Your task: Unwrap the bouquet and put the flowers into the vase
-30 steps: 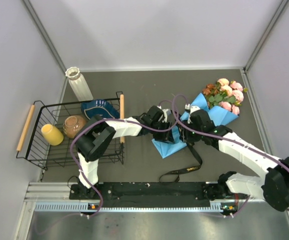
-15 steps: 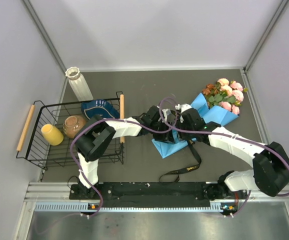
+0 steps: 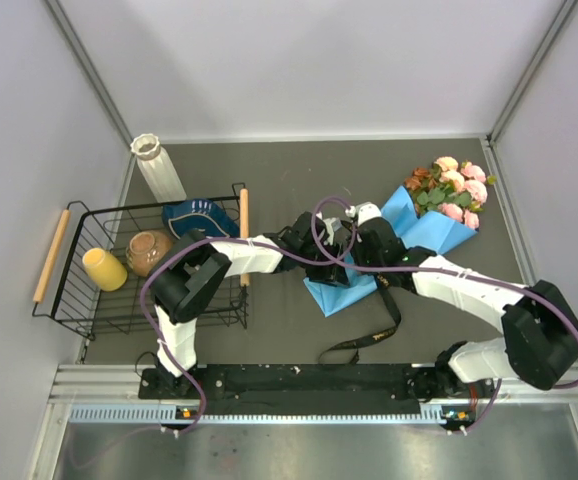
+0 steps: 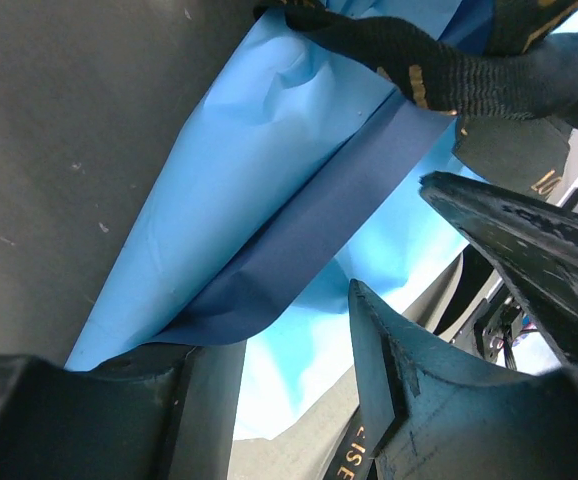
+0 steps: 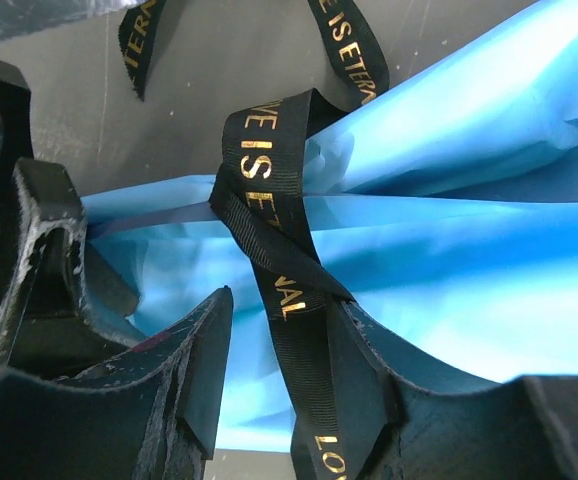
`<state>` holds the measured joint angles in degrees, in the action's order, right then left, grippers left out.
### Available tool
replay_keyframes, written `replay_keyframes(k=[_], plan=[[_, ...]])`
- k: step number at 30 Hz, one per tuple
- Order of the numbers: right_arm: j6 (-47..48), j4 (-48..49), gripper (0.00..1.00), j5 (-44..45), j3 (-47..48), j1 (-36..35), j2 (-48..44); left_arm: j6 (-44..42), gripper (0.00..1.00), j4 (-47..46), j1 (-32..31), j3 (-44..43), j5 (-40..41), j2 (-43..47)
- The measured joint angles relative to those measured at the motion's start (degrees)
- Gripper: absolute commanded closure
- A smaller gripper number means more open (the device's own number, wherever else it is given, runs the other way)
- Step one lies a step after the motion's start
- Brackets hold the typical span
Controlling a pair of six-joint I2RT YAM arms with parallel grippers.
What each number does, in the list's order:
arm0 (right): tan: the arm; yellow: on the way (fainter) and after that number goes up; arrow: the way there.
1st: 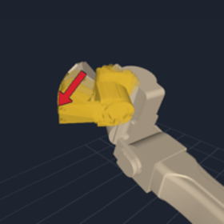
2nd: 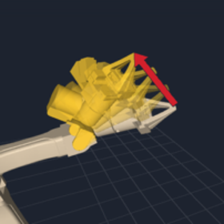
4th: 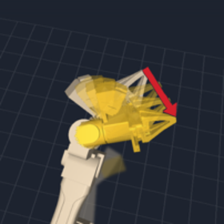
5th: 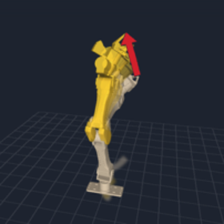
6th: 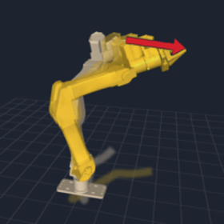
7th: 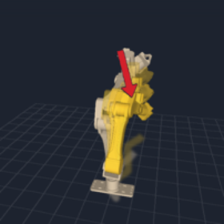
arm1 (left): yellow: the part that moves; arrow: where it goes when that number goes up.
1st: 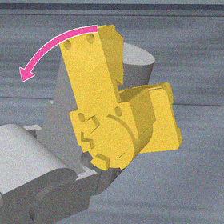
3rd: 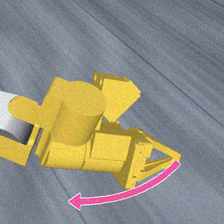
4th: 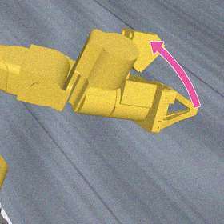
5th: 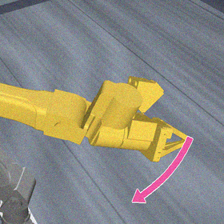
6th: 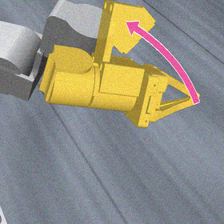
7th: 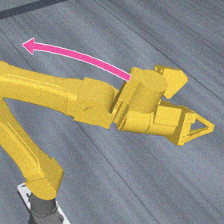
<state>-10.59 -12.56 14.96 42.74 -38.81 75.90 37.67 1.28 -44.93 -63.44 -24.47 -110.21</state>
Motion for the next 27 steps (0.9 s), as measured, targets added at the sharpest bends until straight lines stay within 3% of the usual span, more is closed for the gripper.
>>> replay_keyframes(k=[6,9,10,13,20,27], plan=[[0.15,1.09,0.66,1.51,0.0,-0.57,3.32,0.11,0.49,-0.09,0.0,0.04,0.0,0.02],[0.15,1.07,0.8,1.77,0.0,-0.85,3.8,0.22,0.49,-0.09,0.0,0.07,0.0,0.02],[0.09,1.07,0.89,1.79,0.02,-0.85,3.78,0.22,0.49,-0.11,0.0,0.07,0.02,0.02],[-0.37,0.37,1.0,1.7,0.02,-0.9,3.23,0.2,0.48,-0.15,0.0,0.09,0.02,0.02],[-3.56,-9.9,1.0,1.27,2.69,-0.96,-10.03,0.22,0.48,-0.24,0.0,0.11,0.02,0.02],[-5.03,-18.03,1.0,1.07,18.86,-1.16,-22.75,0.17,0.47,-0.28,0.0,0.13,0.07,0.02]])
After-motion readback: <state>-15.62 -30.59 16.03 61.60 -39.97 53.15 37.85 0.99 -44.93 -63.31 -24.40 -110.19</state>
